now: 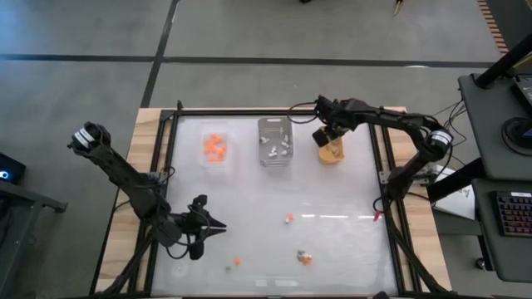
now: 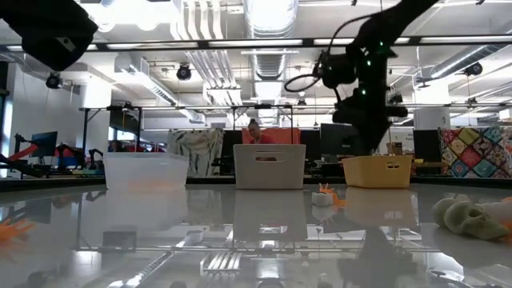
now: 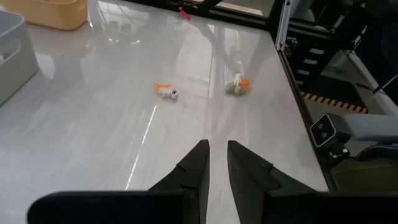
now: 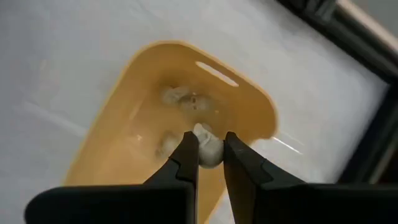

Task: Sort Halloween decoration
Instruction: Put the cream white skull toy into the yellow bin

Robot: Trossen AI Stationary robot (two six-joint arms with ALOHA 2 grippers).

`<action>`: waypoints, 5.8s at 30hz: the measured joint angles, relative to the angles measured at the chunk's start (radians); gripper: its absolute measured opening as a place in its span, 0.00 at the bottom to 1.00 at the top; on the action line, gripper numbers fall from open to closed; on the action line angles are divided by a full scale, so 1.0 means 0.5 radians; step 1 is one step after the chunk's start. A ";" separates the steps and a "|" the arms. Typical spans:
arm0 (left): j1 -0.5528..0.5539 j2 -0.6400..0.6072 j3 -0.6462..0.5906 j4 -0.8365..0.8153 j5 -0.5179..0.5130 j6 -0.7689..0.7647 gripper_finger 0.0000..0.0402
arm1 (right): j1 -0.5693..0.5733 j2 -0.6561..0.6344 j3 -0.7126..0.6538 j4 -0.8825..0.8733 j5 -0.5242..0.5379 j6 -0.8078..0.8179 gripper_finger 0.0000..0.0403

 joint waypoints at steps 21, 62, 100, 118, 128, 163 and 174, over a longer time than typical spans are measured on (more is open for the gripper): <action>0.000 0.026 0.000 -0.074 0.419 -0.540 0.10 | 0.186 -0.085 0.122 -0.046 -0.344 -0.014 0.25; -0.438 1.180 0.761 -0.704 0.164 -0.505 0.41 | 2.318 0.008 0.099 0.099 0.135 1.514 0.23; -0.428 1.475 0.758 -0.398 0.049 -0.695 0.05 | 2.317 0.045 0.099 0.151 0.238 1.455 0.23; -0.423 0.985 0.757 -0.723 -0.276 -0.332 0.00 | 2.436 0.044 0.042 0.979 0.721 0.732 0.21; -0.377 0.612 0.745 -0.365 -0.651 0.528 0.00 | 2.429 0.142 -0.171 2.189 0.763 -0.216 0.20; 0.328 0.201 -0.509 2.067 -0.046 1.487 0.00 | 1.972 0.380 -0.122 3.236 0.164 -1.142 0.20; 0.331 0.217 -0.487 2.060 -0.047 1.546 0.00 | 1.971 0.383 -0.094 3.226 0.178 -1.056 0.20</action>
